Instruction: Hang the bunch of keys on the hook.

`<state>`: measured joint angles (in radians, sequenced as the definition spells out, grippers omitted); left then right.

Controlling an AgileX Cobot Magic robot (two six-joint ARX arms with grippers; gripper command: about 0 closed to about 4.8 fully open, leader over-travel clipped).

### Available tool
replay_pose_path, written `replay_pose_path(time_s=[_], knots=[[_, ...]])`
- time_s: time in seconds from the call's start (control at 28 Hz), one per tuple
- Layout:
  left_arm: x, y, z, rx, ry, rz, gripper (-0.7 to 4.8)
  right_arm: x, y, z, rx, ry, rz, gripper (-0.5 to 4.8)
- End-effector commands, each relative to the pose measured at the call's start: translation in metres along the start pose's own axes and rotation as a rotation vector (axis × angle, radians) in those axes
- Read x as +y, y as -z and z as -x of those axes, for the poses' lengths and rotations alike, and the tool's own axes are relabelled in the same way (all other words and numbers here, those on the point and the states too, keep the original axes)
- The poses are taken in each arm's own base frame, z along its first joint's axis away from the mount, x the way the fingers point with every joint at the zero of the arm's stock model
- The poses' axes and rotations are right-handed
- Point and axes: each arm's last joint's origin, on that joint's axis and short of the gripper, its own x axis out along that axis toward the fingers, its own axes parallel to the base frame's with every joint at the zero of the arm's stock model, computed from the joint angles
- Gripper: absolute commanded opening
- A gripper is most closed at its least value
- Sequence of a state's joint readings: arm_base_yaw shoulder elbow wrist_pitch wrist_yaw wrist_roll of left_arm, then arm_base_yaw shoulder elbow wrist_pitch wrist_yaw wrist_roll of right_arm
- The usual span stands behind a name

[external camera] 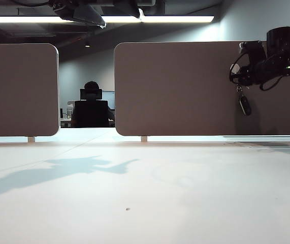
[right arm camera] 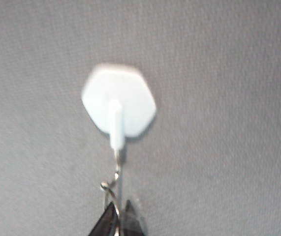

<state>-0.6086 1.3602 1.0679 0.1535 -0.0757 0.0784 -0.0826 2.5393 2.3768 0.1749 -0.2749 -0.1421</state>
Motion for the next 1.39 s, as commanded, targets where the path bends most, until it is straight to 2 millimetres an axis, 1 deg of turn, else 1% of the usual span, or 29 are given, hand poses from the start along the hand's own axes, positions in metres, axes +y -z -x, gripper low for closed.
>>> replay_pose_path(time_s=[0.04,0.21,0.93,1.18,1.32,1.39], knots=[[0.0,-0.003,0.001,-0.012,-0.001,-0.003,4.79,0.001,-0.024,0.003,-0.087,-0.014,0.016,-0.06],[0.0,-0.002,0.001,-0.008,-0.001,-0.003,4.79,0.0,-0.032,0.004,-0.109,-0.011,0.023,-0.06],[0.0,0.0,-0.001,0.003,0.001,-0.004,4.79,0.003,-0.023,0.002,-0.042,-0.015,0.004,-0.06],[0.0,0.002,-0.001,0.019,0.002,-0.005,4.79,-0.001,-0.007,-0.002,-0.019,0.024,0.007,-0.06],[0.0,0.003,-0.001,0.029,0.003,-0.006,4.79,-0.003,0.005,-0.005,0.007,0.039,0.0,-0.06],[0.0,0.003,-0.001,0.029,0.002,-0.006,4.79,-0.003,0.007,-0.005,0.012,0.039,-0.001,-0.06]])
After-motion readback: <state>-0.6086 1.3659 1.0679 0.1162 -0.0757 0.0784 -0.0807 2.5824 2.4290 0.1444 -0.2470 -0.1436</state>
